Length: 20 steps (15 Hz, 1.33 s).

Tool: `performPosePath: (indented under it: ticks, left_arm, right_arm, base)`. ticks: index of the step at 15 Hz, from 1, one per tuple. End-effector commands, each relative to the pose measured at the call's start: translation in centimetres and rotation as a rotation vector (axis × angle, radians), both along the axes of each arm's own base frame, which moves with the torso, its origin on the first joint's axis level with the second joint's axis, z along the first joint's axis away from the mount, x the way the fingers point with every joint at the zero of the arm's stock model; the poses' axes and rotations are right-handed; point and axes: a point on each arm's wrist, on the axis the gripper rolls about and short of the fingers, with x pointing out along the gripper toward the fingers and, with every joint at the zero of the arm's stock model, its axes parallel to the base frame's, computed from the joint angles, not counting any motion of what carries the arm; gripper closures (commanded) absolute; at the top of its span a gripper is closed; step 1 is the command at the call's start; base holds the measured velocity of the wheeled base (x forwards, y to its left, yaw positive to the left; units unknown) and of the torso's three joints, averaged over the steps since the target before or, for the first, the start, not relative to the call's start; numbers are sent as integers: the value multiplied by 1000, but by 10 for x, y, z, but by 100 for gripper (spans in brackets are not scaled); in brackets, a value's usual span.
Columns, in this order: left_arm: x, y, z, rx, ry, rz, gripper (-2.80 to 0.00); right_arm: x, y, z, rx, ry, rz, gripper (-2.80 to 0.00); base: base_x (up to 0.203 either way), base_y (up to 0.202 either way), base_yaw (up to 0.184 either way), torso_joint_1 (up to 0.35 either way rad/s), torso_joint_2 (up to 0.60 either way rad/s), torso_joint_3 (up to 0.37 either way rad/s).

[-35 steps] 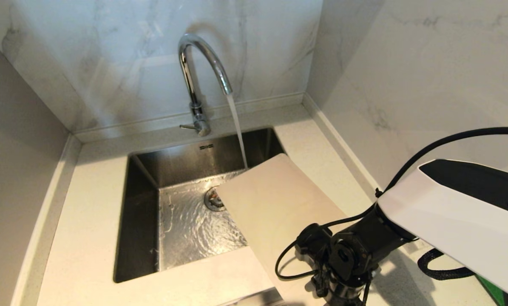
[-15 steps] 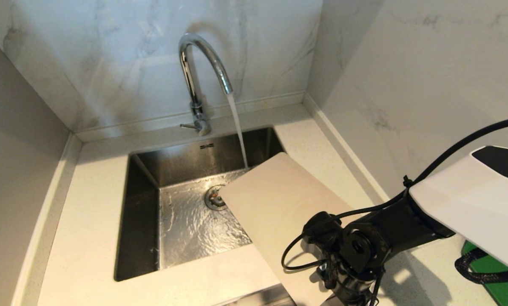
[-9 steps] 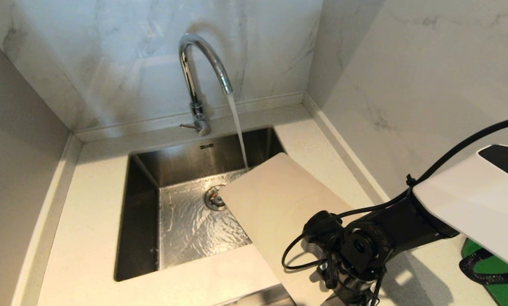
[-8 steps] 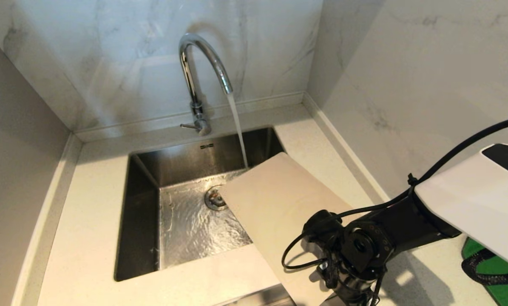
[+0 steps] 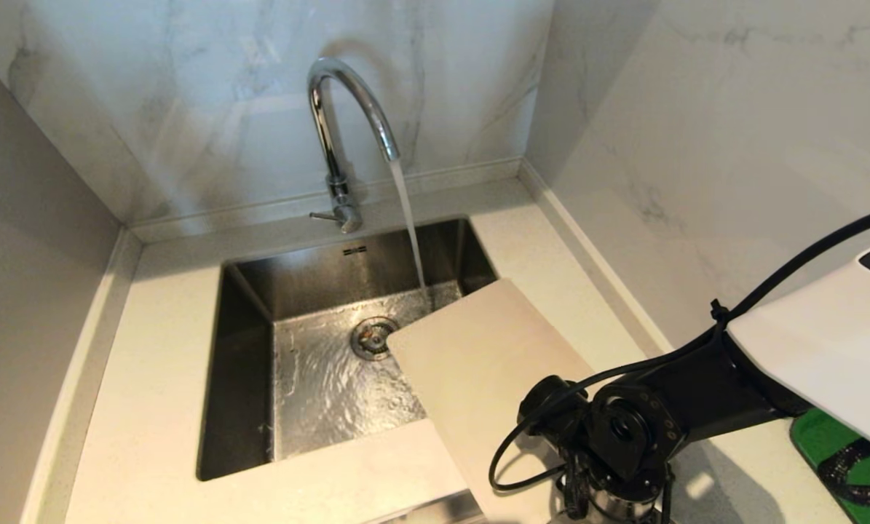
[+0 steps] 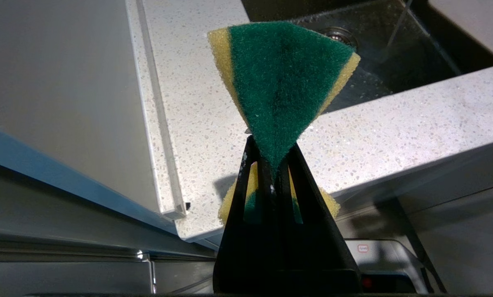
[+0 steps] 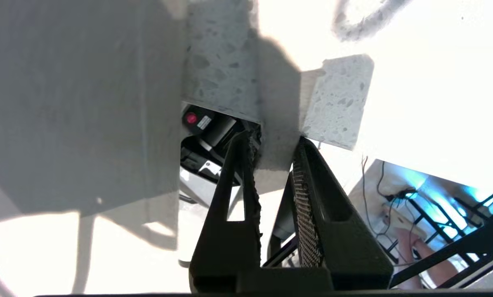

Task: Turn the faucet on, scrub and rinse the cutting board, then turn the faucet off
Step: Pick up the cutting board

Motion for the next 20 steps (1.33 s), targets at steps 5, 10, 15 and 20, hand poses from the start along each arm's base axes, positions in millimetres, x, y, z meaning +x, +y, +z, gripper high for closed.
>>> performPosePath:
  ticks: [5,10,15,20]
  left_arm:
    - [0,0,0,0,-1,2,0]
    - [0,0,0,0,-1,1,0]
    - [0,0,0,0,-1,2,0]
    - [0,0,0,0,-1,0,0]
  right_arm:
    - [1,1,2,7,-13,-10,0]
    - [7,5,1,64,-31,-5,0]
    - [7,5,0,75,-14,-2,0]
    - [7,5,1,78,-20,-4,0]
  base:
    - [0,0,0,0,0,0]
    - [0,0,0,0,0,0]
    - [0,0,0,0,0,0]
    - [0,0,0,0,0,0]
